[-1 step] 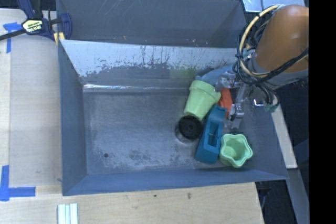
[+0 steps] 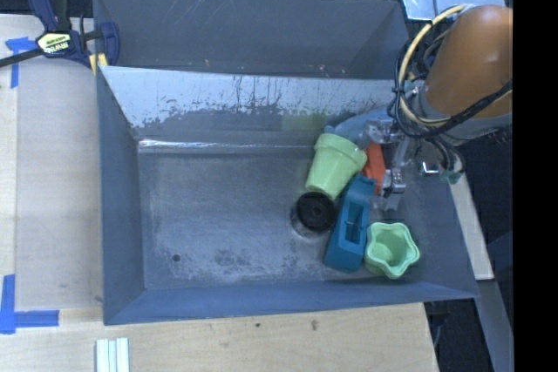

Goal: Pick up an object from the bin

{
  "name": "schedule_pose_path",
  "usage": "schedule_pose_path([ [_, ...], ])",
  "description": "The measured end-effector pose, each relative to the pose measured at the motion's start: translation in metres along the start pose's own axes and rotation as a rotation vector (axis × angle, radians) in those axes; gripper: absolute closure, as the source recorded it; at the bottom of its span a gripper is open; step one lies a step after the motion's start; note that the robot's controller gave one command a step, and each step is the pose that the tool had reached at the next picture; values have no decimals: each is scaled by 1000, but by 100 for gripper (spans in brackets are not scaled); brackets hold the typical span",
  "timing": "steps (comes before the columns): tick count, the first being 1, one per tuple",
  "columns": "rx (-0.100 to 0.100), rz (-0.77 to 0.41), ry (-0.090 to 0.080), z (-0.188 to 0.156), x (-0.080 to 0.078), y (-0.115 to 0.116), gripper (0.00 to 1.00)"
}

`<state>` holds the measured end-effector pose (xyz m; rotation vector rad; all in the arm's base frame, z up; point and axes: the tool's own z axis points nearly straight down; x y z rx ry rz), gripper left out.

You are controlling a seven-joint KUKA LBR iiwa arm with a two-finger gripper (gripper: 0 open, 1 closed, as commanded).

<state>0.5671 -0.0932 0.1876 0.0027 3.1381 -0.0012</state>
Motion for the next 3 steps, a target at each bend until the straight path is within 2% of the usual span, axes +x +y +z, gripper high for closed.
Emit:
schedule_pose_path([
  [1, 1, 14, -5, 41, 19, 18, 0],
  [2, 1, -106, 0, 81, 31, 29, 0],
  [3, 4, -166, 1, 92, 24, 46, 0],
])
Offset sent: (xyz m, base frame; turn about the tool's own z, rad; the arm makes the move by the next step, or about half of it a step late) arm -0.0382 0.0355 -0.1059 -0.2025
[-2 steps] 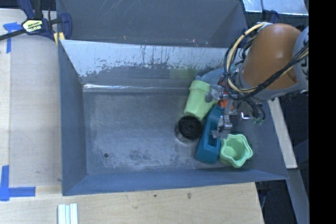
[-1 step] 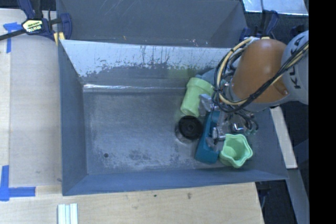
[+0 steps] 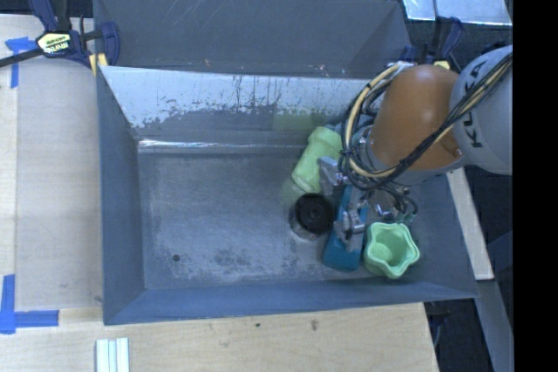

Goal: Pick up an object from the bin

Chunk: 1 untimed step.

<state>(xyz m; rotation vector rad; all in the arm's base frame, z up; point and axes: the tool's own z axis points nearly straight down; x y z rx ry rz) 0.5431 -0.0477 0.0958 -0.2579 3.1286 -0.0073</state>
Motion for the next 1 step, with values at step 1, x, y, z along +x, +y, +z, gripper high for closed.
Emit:
schedule_pose_path([
  [1, -11, 258, -4, 1, -20, 20, 0],
])
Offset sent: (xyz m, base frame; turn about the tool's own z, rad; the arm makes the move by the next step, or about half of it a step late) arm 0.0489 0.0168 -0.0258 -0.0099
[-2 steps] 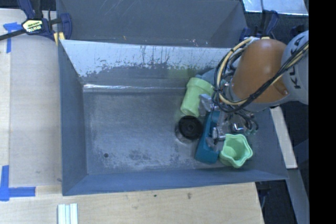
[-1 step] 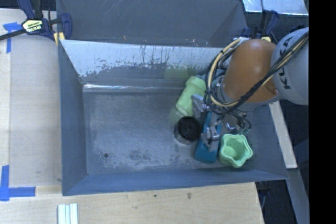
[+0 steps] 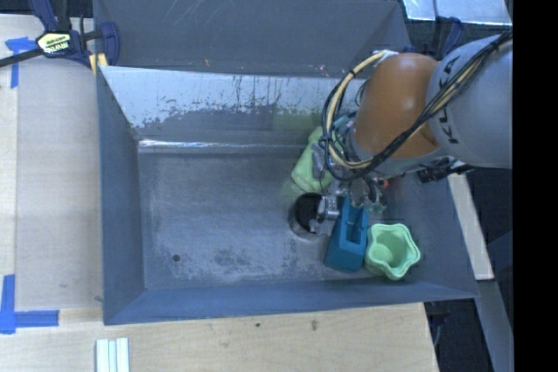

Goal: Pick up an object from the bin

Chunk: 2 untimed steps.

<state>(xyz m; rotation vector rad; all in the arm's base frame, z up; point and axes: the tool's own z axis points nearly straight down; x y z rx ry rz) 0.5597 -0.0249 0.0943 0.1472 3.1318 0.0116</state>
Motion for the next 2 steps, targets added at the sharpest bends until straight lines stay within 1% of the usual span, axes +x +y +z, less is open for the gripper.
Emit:
schedule_pose_path([
  [1, -6, -39, 3, 3, -15, 8, 0],
  [2, -3, 129, -4, 18, -62, 12, 100],
])
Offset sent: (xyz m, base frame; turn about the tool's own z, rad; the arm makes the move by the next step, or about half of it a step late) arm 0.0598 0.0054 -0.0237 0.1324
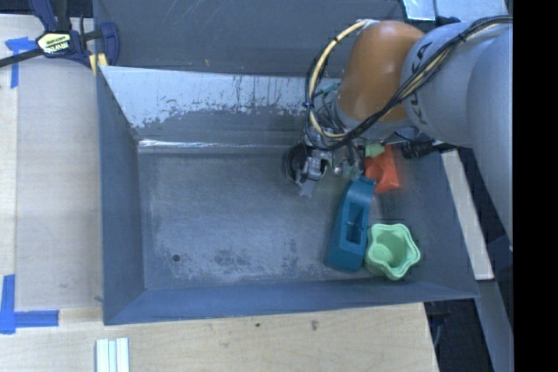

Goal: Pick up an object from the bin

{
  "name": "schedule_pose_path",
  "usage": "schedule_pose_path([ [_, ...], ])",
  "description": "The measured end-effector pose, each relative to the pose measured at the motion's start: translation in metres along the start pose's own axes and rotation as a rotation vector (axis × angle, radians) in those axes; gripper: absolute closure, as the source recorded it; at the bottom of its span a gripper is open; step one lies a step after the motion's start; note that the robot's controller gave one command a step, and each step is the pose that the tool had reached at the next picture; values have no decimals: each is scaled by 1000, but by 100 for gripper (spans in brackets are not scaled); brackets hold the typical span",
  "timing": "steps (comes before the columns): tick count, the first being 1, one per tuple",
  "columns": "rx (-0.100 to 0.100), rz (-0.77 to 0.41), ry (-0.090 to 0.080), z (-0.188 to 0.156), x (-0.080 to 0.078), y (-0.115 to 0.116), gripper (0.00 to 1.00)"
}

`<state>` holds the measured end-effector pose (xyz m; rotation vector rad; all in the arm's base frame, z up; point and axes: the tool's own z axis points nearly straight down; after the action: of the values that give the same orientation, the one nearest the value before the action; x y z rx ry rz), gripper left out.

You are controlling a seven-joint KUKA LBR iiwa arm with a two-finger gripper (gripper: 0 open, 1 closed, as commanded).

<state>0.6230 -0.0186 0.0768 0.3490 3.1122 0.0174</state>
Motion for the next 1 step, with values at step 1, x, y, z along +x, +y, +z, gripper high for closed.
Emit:
schedule_pose_path([
  [1, 0, 0, 0, 0, 0, 0, 100],
])
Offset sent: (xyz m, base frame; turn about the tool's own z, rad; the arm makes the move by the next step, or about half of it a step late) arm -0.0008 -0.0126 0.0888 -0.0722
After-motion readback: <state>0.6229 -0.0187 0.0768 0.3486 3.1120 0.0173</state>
